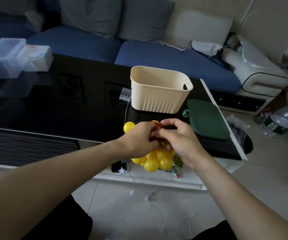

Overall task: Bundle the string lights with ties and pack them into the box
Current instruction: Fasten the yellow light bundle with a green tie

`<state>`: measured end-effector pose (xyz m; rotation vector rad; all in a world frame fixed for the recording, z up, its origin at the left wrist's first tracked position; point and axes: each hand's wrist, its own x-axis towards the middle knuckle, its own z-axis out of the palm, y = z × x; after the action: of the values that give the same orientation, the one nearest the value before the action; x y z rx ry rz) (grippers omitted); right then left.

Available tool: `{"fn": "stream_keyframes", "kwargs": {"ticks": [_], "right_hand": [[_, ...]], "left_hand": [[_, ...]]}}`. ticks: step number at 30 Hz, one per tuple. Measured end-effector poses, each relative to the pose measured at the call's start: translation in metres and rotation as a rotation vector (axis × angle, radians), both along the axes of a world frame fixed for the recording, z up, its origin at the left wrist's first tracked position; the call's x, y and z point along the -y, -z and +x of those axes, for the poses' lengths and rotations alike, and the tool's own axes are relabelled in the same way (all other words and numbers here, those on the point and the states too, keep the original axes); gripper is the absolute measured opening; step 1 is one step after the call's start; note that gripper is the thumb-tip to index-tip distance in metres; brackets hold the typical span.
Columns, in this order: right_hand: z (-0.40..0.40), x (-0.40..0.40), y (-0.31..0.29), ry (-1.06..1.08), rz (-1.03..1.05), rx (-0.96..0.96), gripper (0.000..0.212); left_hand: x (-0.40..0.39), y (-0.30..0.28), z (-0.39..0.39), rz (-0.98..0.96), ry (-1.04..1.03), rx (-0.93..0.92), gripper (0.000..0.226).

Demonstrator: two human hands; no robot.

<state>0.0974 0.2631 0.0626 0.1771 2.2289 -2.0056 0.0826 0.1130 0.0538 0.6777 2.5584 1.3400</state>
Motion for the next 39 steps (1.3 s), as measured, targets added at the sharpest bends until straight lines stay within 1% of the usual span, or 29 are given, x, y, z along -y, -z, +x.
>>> {"fn": "stream_keyframes", "kwargs": {"ticks": [3, 5, 9, 10, 14, 17, 20, 22, 24, 26, 28, 31, 36, 39], "right_hand": [[-0.001, -0.007, -0.003, -0.100, 0.067, -0.009, 0.031], [-0.001, -0.011, -0.003, -0.123, 0.094, -0.020, 0.030], [0.000, -0.016, 0.000, -0.041, 0.278, -0.142, 0.033], [0.000, -0.017, 0.000, -0.034, 0.292, -0.153, 0.032], [0.000, -0.015, 0.003, -0.031, 0.179, -0.107, 0.016], [0.001, -0.013, 0.006, -0.047, 0.174, -0.102, 0.009], [0.001, -0.014, 0.007, -0.026, 0.216, -0.164, 0.010], [0.001, -0.013, 0.008, -0.005, 0.214, -0.193, 0.013], [0.001, -0.012, 0.009, 0.019, 0.180, -0.179, 0.018], [0.001, -0.012, 0.010, 0.039, 0.155, -0.170, 0.022], [0.000, -0.012, 0.011, 0.051, 0.173, -0.185, 0.022], [-0.001, -0.009, 0.011, 0.059, 0.210, -0.204, 0.020], [-0.002, -0.007, 0.012, 0.049, 0.193, -0.195, 0.016], [0.000, -0.007, 0.010, 0.020, 0.159, -0.180, 0.014]], "left_hand": [[0.000, 0.000, 0.000, -0.017, 0.012, 0.022, 0.016], [0.000, 0.001, -0.001, -0.022, 0.019, 0.015, 0.015], [0.000, 0.008, -0.006, -0.042, -0.039, -0.022, 0.008], [0.001, 0.008, -0.007, -0.032, -0.054, -0.021, 0.006], [0.002, 0.008, -0.007, -0.008, -0.073, -0.027, 0.008], [0.003, 0.011, -0.007, 0.014, -0.098, -0.030, 0.009], [0.003, 0.010, -0.006, 0.079, -0.086, 0.007, 0.016], [0.003, 0.007, -0.005, 0.146, -0.020, 0.088, 0.017], [0.004, 0.004, -0.006, 0.184, 0.033, 0.171, 0.018], [0.006, 0.002, -0.009, 0.201, 0.049, 0.242, 0.019], [0.007, 0.001, -0.011, 0.228, 0.066, 0.307, 0.018], [0.012, 0.002, -0.013, 0.191, 0.108, 0.300, 0.016], [0.018, 0.002, -0.014, 0.124, 0.138, 0.250, 0.018], [0.022, -0.001, -0.016, 0.033, 0.163, 0.197, 0.020]]}}
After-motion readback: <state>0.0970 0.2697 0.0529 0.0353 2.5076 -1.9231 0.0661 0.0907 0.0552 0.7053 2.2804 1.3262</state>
